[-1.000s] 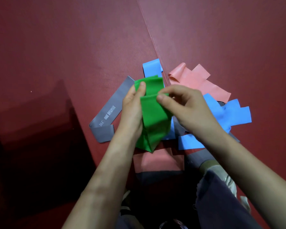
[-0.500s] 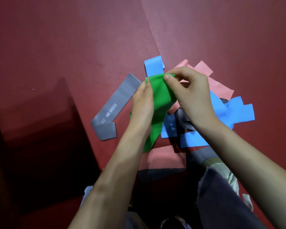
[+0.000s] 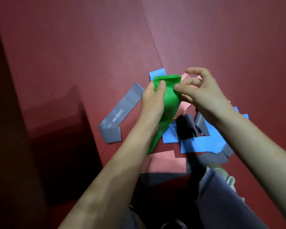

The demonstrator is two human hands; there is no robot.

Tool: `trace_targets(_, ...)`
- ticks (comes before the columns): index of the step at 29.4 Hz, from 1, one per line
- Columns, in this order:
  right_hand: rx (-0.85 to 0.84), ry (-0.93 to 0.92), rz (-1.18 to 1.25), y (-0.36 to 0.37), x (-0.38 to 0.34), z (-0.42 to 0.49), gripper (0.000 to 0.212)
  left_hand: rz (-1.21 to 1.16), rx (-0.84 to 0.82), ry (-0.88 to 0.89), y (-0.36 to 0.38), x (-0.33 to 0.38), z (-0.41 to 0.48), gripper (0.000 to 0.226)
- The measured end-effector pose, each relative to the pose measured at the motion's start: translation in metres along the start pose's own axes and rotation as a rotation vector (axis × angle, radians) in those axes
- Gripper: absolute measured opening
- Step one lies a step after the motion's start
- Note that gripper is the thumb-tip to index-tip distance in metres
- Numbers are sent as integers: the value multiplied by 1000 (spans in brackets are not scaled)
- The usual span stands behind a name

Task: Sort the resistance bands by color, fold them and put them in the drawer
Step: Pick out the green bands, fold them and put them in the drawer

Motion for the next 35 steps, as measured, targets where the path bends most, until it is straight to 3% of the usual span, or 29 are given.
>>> trace_targets(8, 20, -71, -165, 7, -34, -41, 34, -60, -2, 27, -3, 58, -26, 22)
trace_targets(14, -86, -64, -247, 22, -54, -100, 29, -1, 42, 138, -19, 112, -72, 24)
trace_targets(20, -140, -285, -598, 22, -85, -168, 12, 3, 108, 309, -32, 211, -109, 24)
trace_targets(25, -220, -375, -540, 33, -113, -224, 7, -24, 93, 422, -35, 285, -152, 25)
trace_targets(30, -352, -375, -453, 42, -135, -290, 29, -32, 108, 529, -44, 339, -205, 24)
trace_targets(32, -408, -418, -473, 44, -136, -321, 27, -24, 110, 580, -53, 356, -232, 23)
trace_targets(35, -482, -469, -577, 48, -122, -358, 45, -7, 98, 640, -61, 371, -266, 24)
Point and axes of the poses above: each hand's wrist, its own z-axis towards the middle knuckle, its own y-axis out of the palm, x = y × z, the point moved 3 cm from there along z, towards the middle knuckle, and after that the axes turned 15 degrees about y, right-handed, at the moved point
